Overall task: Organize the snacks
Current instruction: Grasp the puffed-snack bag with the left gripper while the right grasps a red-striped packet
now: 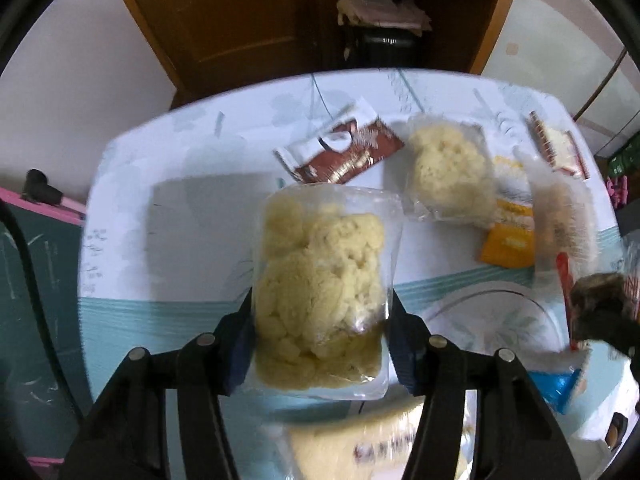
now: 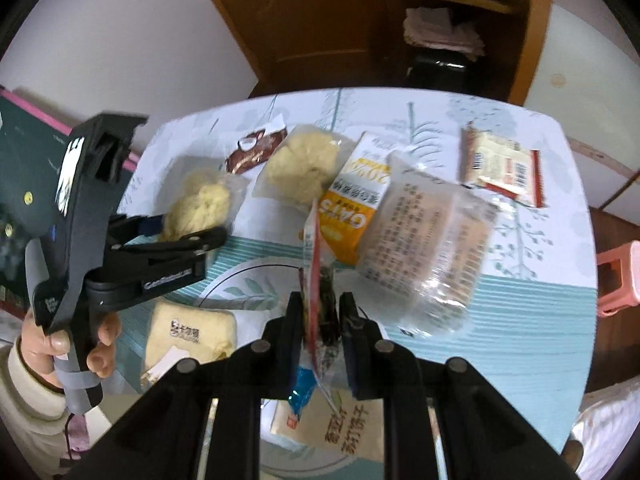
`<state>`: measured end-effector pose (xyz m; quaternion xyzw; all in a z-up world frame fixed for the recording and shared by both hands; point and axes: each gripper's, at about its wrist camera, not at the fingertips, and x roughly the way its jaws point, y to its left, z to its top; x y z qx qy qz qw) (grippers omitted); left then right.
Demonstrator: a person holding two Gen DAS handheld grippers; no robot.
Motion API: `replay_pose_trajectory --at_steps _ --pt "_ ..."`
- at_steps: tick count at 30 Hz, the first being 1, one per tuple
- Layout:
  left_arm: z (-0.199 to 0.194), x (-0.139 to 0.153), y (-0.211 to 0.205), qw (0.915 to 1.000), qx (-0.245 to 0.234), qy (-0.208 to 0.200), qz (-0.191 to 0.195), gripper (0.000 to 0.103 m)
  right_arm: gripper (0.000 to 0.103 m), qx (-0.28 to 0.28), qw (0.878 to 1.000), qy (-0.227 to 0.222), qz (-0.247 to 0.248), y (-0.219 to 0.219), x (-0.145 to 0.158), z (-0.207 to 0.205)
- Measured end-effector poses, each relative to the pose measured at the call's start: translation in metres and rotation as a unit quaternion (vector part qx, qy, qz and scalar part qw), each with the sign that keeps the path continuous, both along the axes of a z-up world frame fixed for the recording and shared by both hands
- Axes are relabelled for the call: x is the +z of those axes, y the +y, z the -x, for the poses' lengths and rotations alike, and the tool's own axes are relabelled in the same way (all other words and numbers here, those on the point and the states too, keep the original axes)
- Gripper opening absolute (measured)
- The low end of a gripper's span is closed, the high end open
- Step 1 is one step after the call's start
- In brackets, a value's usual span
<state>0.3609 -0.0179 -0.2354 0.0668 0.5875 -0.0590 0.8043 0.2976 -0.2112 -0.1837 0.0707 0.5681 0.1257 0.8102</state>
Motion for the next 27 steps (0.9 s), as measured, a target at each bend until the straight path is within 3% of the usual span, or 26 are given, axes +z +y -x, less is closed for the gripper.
replay_pose_trajectory --at_steps 6,10,15,21,24,27 --pt "0.046 0.096 0.015 0.9963 -0.027 -0.075 0.033 0.056 0.018 -0.029 0.998 -0.047 -0.012 -0.017 0.053 0.032" --pt "0.092 0.163 0.022 0.9878 -0.060 -0.127 0.067 0.056 0.018 -0.039 0.995 -0.089 -0.026 -0.018 0.104 0.071" --pt "0.175 0.224 0.028 0.9750 -0.089 -0.176 0.103 0.056 0.018 -0.033 0.989 -0.138 -0.038 -0.009 0.159 0.134" --pt "0.257 0.246 0.041 0.9698 -0.073 -0.198 0.123 0.056 0.018 -0.029 0.983 -0.177 -0.048 0.004 0.189 0.210" --pt "0.294 0.231 0.047 0.9674 -0.057 -0.202 0.141 0.056 0.018 -0.034 0.980 -0.189 -0.060 0.007 0.184 0.246" --pt "0.317 0.208 0.047 0.9683 -0.035 -0.211 0.129 0.056 0.018 -0.052 0.977 -0.194 -0.068 0.006 0.172 0.275"
